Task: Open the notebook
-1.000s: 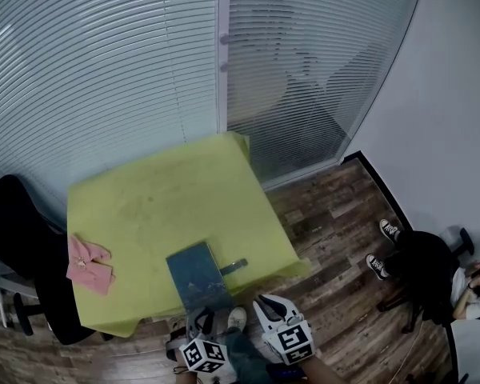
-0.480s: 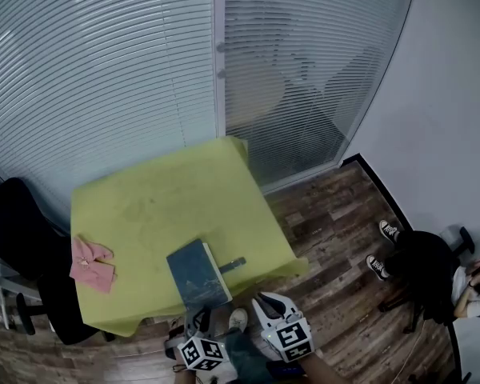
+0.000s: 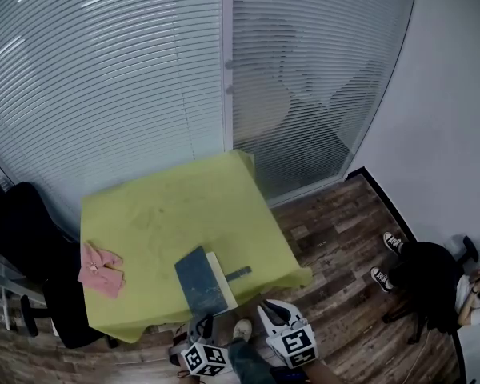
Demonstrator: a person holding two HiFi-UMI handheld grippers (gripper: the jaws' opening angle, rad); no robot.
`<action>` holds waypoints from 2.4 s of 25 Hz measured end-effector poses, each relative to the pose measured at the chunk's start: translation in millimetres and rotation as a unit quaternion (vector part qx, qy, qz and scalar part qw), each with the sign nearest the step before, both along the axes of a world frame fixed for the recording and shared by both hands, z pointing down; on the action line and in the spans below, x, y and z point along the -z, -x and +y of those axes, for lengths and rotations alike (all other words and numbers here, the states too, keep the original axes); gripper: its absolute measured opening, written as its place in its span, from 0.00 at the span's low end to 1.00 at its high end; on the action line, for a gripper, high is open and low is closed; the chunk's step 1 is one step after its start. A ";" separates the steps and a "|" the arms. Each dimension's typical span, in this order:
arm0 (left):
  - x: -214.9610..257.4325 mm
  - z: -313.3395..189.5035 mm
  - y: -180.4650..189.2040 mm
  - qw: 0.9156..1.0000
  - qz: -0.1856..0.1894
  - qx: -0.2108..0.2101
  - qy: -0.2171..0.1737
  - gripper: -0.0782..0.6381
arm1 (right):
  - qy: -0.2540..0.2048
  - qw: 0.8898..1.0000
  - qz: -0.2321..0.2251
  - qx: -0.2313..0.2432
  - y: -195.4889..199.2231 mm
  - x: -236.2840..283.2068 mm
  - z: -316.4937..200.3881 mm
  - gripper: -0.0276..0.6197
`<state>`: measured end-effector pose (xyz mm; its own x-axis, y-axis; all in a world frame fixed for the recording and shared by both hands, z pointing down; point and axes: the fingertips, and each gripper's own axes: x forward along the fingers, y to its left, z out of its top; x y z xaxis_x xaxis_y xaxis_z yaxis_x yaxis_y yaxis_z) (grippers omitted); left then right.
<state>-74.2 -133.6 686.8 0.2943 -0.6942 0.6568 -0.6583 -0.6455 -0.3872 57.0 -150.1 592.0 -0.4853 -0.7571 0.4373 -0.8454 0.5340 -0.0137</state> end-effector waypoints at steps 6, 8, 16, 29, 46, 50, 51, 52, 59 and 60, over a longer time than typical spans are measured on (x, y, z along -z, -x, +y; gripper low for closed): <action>6.6 1.6 7.0 1.000 0.008 0.021 -0.010 0.18 | -0.010 1.000 0.000 0.008 4.3 4.8 4.0 0.13; 8.5 2.5 9.7 0.999 0.012 0.027 -0.011 0.18 | -0.014 1.000 0.000 0.009 4.7 4.5 5.3 0.13; 16.2 3.1 21.2 0.998 0.036 0.057 -0.015 0.18 | -0.018 1.000 -0.005 0.013 8.1 7.8 8.7 0.13; 21.1 7.1 33.7 0.993 0.078 0.089 -0.013 0.18 | -0.011 1.000 -0.006 0.018 16.4 9.7 15.7 0.13; 27.7 8.0 59.1 0.973 0.173 0.155 -0.007 0.18 | -0.021 0.999 0.003 0.036 32.9 14.2 11.0 0.10; 28.5 15.4 66.1 0.962 0.209 0.176 -0.001 0.18 | -0.020 0.999 0.004 0.035 31.9 12.1 13.6 0.10; 27.7 16.5 67.4 0.960 0.215 0.179 0.000 0.18 | -0.018 0.999 0.003 0.035 31.7 12.4 14.3 0.09; 27.3 15.9 68.7 0.959 0.218 0.182 0.000 0.18 | -0.018 0.999 0.002 0.034 32.0 13.0 13.5 0.09; 26.5 15.8 78.8 0.946 0.251 0.205 0.002 0.18 | -0.023 0.999 -0.002 0.039 38.6 14.5 8.4 0.08; 26.0 16.1 80.3 0.943 0.260 0.209 0.002 0.18 | -0.022 0.999 -0.002 0.040 39.4 14.9 8.2 0.08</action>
<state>-154.5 -117.5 660.8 0.2777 -0.8184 0.5030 -0.9558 -0.2878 0.0594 17.6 -142.0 577.0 -0.5460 -0.7349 0.4022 -0.8004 0.5994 0.0086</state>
